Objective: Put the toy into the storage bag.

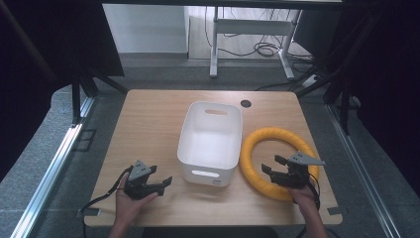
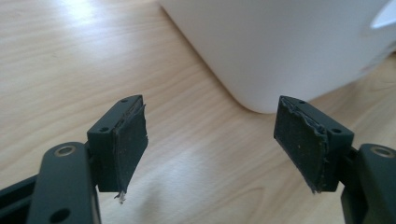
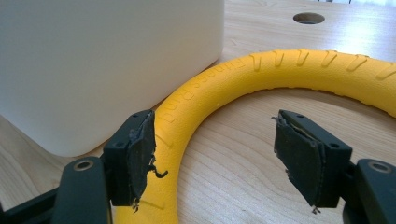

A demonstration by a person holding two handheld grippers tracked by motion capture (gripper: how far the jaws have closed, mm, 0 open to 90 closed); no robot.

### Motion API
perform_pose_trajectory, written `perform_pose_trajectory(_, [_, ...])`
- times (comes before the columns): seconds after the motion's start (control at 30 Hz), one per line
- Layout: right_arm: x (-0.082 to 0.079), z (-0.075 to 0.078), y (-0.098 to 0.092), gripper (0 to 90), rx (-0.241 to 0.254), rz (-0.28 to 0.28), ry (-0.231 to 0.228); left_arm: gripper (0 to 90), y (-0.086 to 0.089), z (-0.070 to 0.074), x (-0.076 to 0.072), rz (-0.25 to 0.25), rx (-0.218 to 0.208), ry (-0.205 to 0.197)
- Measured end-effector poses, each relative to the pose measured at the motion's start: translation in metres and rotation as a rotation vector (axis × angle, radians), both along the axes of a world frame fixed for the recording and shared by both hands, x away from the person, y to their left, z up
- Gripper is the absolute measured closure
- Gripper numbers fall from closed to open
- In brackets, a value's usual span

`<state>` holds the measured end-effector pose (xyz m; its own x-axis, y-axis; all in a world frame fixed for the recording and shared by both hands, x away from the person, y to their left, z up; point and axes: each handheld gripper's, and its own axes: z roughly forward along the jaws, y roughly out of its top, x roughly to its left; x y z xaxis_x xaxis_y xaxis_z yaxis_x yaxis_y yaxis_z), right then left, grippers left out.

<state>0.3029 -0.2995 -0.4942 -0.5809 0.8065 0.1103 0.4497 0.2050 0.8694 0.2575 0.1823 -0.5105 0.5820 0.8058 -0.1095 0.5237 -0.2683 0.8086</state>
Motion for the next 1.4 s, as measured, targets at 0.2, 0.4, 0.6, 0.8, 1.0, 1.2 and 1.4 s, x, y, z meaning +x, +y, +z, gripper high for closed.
perform_pose_trajectory(0.2, [-0.002, 0.003, 0.002, 27.0, -0.026, 0.018, -0.022, 25.5, -0.013, 0.006, -0.005, -0.051, 0.031, -0.018])
perform_pose_trajectory(0.4, [-0.002, 0.004, -0.004, 27.7, -0.032, -0.004, -0.029, 25.6, -0.015, 0.003, -0.002, -0.059, 0.056, -0.018])
perform_pose_trajectory(0.6, [0.0, 0.003, -0.003, 28.0, -0.015, -0.002, 0.001, 25.6, -0.015, -0.001, -0.001, -0.057, 0.063, 0.002])
perform_pose_trajectory(0.8, [0.0, 0.003, 0.0, 27.7, -0.01, 0.011, 0.032, 25.6, -0.014, 0.001, 0.0, -0.052, 0.047, 0.011])
perform_pose_trajectory(1.0, [-0.003, 0.001, 0.0, 27.5, -0.042, 0.022, 0.058, 25.7, -0.016, 0.002, 0.005, -0.066, 0.042, 0.008])
perform_pose_trajectory(1.2, [-0.007, 0.003, -0.001, 27.5, -0.046, 0.011, 0.067, 25.7, -0.018, 0.003, 0.007, -0.075, 0.054, 0.005])
perform_pose_trajectory(1.4, [-0.002, 0.016, 0.005, 27.1, -0.116, 0.048, 0.093, 25.6, -0.019, 0.004, 0.006, -0.08, 0.054, 0.012])
